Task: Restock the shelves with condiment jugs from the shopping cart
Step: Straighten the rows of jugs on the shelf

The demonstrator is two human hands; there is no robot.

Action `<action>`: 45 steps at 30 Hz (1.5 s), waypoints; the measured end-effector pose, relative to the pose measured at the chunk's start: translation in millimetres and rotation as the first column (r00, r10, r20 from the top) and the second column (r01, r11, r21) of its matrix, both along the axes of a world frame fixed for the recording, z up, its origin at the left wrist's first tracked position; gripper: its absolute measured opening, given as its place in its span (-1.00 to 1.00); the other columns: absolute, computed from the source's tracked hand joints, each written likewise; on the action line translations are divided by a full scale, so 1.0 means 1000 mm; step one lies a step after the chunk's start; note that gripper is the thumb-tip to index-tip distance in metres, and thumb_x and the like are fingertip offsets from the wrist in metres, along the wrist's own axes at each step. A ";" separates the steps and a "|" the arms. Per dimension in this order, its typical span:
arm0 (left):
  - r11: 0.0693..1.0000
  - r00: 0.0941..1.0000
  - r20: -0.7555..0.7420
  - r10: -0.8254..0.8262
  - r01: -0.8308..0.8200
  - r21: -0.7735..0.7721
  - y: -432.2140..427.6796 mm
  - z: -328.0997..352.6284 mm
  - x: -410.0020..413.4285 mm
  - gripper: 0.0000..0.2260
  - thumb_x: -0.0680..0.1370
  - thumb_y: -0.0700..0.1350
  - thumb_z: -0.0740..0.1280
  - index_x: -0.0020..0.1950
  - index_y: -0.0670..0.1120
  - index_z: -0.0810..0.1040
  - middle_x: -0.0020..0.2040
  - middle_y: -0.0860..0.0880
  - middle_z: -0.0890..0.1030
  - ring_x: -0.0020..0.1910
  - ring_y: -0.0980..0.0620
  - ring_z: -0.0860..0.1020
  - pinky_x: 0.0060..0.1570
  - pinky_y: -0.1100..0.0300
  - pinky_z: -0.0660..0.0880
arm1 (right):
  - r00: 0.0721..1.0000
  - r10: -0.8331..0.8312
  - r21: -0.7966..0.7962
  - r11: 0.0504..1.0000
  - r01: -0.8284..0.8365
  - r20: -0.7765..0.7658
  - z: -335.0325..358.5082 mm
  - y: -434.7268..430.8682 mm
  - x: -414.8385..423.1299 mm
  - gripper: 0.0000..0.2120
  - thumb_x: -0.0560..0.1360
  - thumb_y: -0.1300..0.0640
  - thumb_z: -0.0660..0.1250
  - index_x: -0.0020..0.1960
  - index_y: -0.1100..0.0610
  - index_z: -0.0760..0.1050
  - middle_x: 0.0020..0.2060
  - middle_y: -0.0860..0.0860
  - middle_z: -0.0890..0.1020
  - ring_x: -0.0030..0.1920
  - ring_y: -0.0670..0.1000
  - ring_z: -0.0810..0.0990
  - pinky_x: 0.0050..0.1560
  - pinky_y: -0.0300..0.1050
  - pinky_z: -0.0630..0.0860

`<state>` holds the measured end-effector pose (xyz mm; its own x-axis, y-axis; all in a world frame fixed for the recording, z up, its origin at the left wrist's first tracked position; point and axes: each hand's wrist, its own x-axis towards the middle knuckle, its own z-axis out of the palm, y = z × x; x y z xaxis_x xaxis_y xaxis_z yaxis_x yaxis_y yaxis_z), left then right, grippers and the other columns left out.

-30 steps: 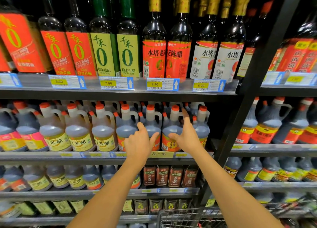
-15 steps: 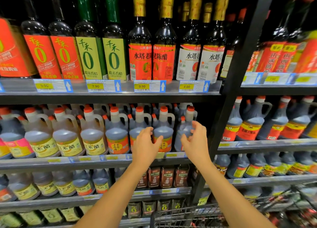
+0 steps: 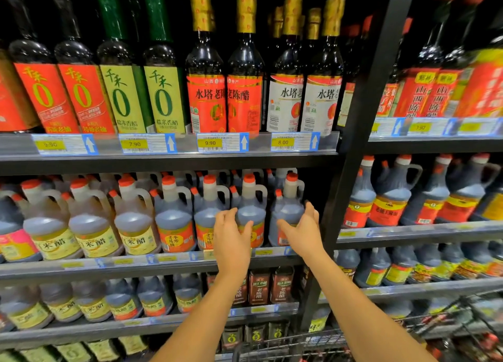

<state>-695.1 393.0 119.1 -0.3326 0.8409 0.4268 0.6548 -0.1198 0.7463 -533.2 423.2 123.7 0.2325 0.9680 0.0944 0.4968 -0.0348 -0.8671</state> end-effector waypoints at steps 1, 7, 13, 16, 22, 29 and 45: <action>1.000 1.000 0.010 0.002 -0.002 0.011 0.001 -0.001 0.001 -0.60 0.56 -0.05 0.43 0.35 -0.15 0.50 0.17 -0.05 0.51 0.04 -0.07 0.58 0.08 -0.02 0.57 | 1.000 -0.007 0.010 1.000 0.007 -0.013 0.000 0.000 0.000 -0.08 0.55 0.08 0.46 0.66 0.18 -0.09 0.62 0.14 0.03 0.60 0.21 0.14 0.49 0.15 0.33; 0.998 0.999 0.038 -0.015 0.013 0.054 0.000 -0.007 0.001 -0.62 0.57 -0.06 0.42 0.34 -0.15 0.51 0.15 -0.01 0.49 0.01 0.00 0.56 0.06 0.02 0.58 | 0.998 0.001 0.000 1.000 -0.001 -0.055 0.001 -0.003 -0.001 -0.15 0.58 0.07 0.40 0.66 0.11 -0.07 0.63 0.06 0.10 0.08 0.00 0.60 -0.06 -0.28 0.53; 0.997 0.997 0.067 -0.035 0.030 0.073 0.001 -0.012 0.000 -0.62 0.57 -0.08 0.42 0.36 -0.15 0.50 0.19 -0.01 0.48 0.05 0.03 0.56 0.12 0.04 0.58 | 0.991 -0.030 0.054 0.998 0.037 -0.127 -0.004 -0.005 -0.005 -0.12 0.49 0.01 0.49 0.63 0.09 0.04 0.57 0.07 0.21 0.51 0.15 0.34 0.41 0.09 0.44; 0.996 0.997 0.064 -0.036 0.031 0.078 0.001 -0.011 0.000 -0.62 0.57 -0.08 0.42 0.35 -0.15 0.50 0.20 -0.03 0.49 0.05 0.03 0.56 0.12 0.04 0.58 | 0.991 -0.018 0.071 0.997 0.027 -0.134 -0.008 -0.004 -0.006 -0.10 0.49 0.04 0.50 0.64 0.09 0.03 0.54 0.09 0.30 0.48 0.15 0.39 0.38 0.05 0.47; 0.995 0.997 0.045 -0.061 0.058 0.078 0.002 -0.012 -0.005 -0.61 0.58 -0.10 0.41 0.38 -0.14 0.48 0.21 -0.02 0.47 -0.06 0.15 0.48 0.10 0.03 0.59 | 0.993 -0.026 0.100 0.994 0.037 -0.112 -0.009 -0.002 -0.004 -0.13 0.45 0.07 0.56 0.58 0.14 0.13 0.50 0.10 0.33 0.44 0.15 0.42 0.41 0.07 0.46; 0.982 0.968 -0.164 -0.191 0.185 -0.047 -0.014 -0.013 -0.024 -0.50 0.59 -0.07 0.33 0.52 -0.05 0.32 0.19 0.03 0.49 0.04 0.11 0.50 0.03 0.09 0.55 | 0.992 0.093 0.053 0.994 -0.097 0.081 -0.015 -0.028 0.005 -0.26 0.55 0.03 0.43 0.60 0.11 0.14 0.45 0.08 0.41 0.39 0.10 0.48 0.34 0.12 0.52; 0.867 0.643 -0.615 -0.456 0.167 -0.469 -0.126 -0.054 0.007 -0.86 0.63 -0.07 0.19 0.03 -0.04 0.52 -0.03 -0.03 0.53 -0.13 -0.05 0.51 -0.22 0.08 0.48 | 0.472 0.414 -0.277 0.901 -0.335 0.778 -0.036 -0.147 0.072 -0.69 0.69 0.04 0.18 0.37 0.13 0.46 0.25 0.12 0.56 0.11 0.18 0.60 0.03 0.12 0.61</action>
<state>-687.6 266.6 65.5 0.2456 0.9660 0.0807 0.9588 -0.2543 0.1267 -461.6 275.9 87.7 -0.2913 0.9560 -0.0335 0.9534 0.2873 -0.0924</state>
